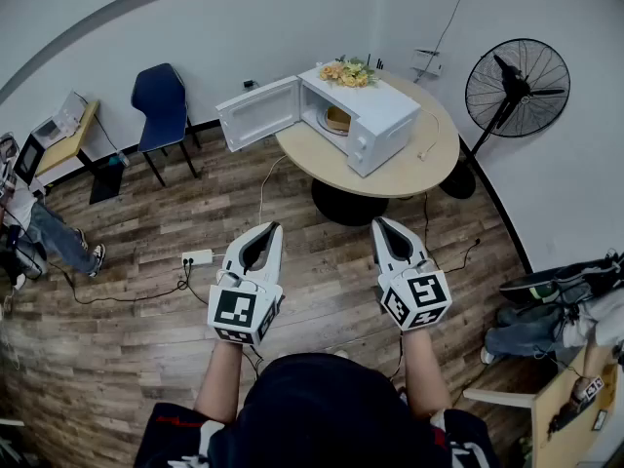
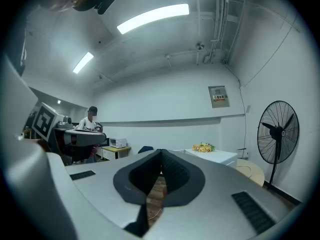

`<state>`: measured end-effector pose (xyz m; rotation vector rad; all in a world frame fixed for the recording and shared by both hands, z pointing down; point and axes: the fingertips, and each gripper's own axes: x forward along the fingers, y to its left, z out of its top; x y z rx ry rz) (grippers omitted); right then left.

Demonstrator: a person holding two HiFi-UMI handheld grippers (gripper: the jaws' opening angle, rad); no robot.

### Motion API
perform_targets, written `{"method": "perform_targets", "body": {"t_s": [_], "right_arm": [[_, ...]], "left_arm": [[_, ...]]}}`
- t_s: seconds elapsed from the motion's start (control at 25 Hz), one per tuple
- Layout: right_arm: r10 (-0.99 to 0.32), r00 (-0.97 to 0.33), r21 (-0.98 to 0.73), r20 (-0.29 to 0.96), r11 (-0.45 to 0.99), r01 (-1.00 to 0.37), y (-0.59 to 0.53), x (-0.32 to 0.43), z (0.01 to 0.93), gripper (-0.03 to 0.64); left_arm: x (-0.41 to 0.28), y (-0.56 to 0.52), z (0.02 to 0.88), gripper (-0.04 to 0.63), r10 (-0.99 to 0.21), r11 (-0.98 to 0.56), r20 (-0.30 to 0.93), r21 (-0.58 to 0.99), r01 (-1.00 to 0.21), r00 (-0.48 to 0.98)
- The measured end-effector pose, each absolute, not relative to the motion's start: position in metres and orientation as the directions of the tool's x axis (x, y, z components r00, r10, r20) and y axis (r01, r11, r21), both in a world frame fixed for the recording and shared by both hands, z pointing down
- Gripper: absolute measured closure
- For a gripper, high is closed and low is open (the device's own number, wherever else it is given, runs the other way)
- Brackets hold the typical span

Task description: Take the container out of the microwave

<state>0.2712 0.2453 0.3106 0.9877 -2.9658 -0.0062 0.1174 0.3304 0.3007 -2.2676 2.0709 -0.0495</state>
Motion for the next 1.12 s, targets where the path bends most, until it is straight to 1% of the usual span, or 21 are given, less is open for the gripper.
{"method": "perform_targets", "body": {"t_s": [0.24, 0.52, 0.8, 0.96, 1.12], "right_arm": [[-0.605, -0.796, -0.030, 0.004, 0.796, -0.605, 0.242, 0.280, 0.310, 0.609], [-0.600, -0.799, -0.023, 0.030, 0.799, -0.601, 0.234, 0.294, 0.318, 0.610], [-0.565, -0.823, -0.024, 0.053, 0.824, -0.567, 0.226, 0.310, 0.331, 0.610], [-0.549, -0.833, -0.034, 0.071, 0.833, -0.552, 0.228, 0.321, 0.345, 0.609], [-0.538, -0.839, -0.045, 0.085, 0.839, -0.543, 0.224, 0.326, 0.353, 0.609]], "left_arm": [[0.127, 0.328, 0.299, 0.583, -0.996, -0.090, -0.013, -0.074, -0.993, 0.091], [0.142, 0.324, 0.308, 0.583, -0.997, -0.074, 0.005, -0.082, -0.994, 0.074], [0.163, 0.319, 0.320, 0.583, -0.999, -0.039, 0.022, -0.063, -0.997, 0.038], [0.181, 0.323, 0.338, 0.583, -0.998, -0.038, 0.053, -0.068, -0.997, 0.034], [0.194, 0.319, 0.340, 0.583, -0.997, -0.057, 0.059, -0.020, -0.998, 0.056]]}}
